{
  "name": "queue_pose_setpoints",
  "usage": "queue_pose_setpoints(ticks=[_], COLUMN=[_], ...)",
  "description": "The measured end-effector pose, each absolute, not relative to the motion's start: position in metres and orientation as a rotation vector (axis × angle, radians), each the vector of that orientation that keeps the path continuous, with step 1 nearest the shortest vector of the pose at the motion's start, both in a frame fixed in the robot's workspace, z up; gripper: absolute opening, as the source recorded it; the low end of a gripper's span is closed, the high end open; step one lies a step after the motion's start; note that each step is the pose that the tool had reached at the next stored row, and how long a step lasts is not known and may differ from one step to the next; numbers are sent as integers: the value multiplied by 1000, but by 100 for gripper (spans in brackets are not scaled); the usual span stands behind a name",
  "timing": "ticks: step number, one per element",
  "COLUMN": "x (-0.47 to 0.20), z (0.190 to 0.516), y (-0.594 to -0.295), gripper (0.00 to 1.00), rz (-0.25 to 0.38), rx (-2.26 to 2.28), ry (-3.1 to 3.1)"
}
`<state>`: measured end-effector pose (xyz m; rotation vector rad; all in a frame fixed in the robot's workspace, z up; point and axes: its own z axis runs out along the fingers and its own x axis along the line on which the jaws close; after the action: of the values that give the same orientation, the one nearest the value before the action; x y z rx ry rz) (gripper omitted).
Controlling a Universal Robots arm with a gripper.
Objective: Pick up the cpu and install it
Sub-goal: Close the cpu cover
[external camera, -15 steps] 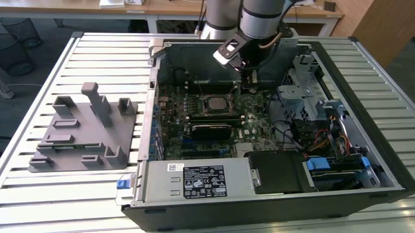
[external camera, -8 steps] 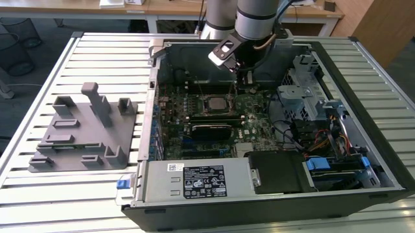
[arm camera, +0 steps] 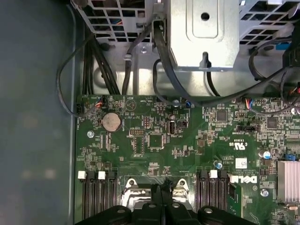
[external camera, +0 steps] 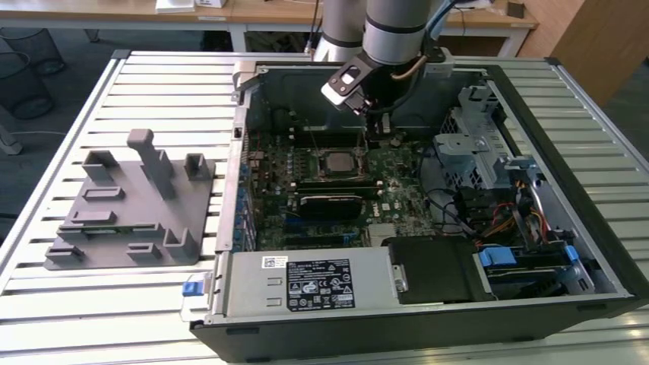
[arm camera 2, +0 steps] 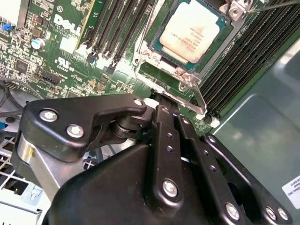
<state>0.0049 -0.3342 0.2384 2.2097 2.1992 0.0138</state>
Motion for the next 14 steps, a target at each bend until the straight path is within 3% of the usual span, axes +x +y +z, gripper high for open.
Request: queue_pose_setpoints(ticks=[14], x=[-20], z=[233], y=[-334], gripper=[11], rz=[14], rx=[2210], ry=[2199])
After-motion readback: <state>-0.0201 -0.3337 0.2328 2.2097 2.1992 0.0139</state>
